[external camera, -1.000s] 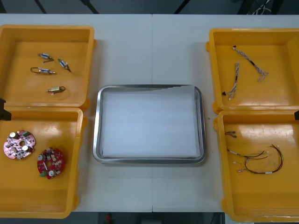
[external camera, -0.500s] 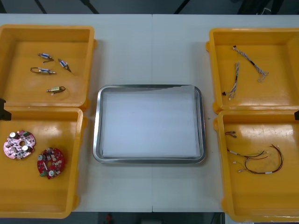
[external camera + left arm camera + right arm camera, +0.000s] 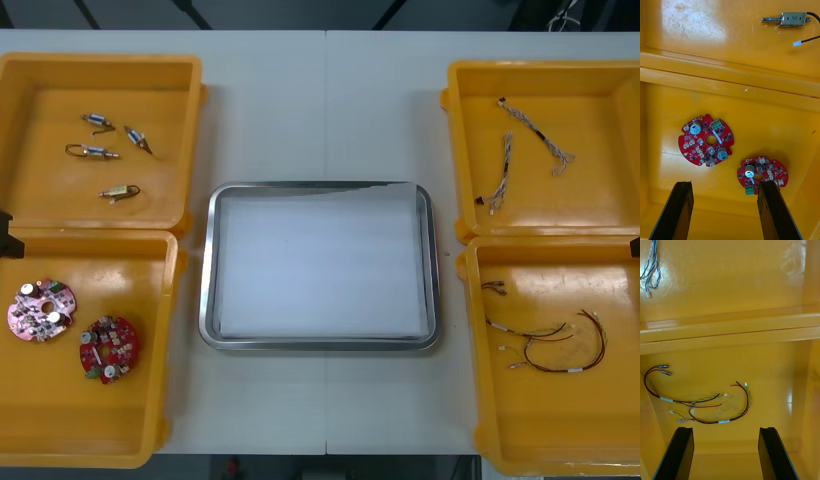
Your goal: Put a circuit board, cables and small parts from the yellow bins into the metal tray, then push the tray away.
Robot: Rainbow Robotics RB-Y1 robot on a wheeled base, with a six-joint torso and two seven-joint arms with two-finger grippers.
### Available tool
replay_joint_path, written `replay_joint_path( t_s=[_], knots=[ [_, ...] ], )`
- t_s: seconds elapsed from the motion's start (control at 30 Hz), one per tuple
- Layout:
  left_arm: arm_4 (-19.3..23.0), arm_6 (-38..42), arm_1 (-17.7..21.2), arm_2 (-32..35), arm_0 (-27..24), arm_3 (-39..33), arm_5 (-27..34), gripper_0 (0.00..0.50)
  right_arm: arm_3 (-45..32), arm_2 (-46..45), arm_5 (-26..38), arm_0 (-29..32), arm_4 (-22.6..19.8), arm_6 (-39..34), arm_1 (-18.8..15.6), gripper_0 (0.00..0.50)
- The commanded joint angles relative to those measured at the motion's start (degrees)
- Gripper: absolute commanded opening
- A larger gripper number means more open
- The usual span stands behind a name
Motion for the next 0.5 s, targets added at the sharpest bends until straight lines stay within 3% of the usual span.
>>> replay_joint_path(
  t_s=[0.03,0.5],
  knots=[
    [-0.5,-3.1,-0.3,1.5,0.8,-0.8,-0.5,0.500,-1.5,-1.6,-0.5,0.7,-0.4,-0.3,0.5,0.500],
    [-0.5,-3.1,-0.3,1.5,0.8,-0.8,-0.5,0.500,-1.5,-1.6,-0.5,0.7,-0.4,-0.3,0.5,0.500]
  ],
)
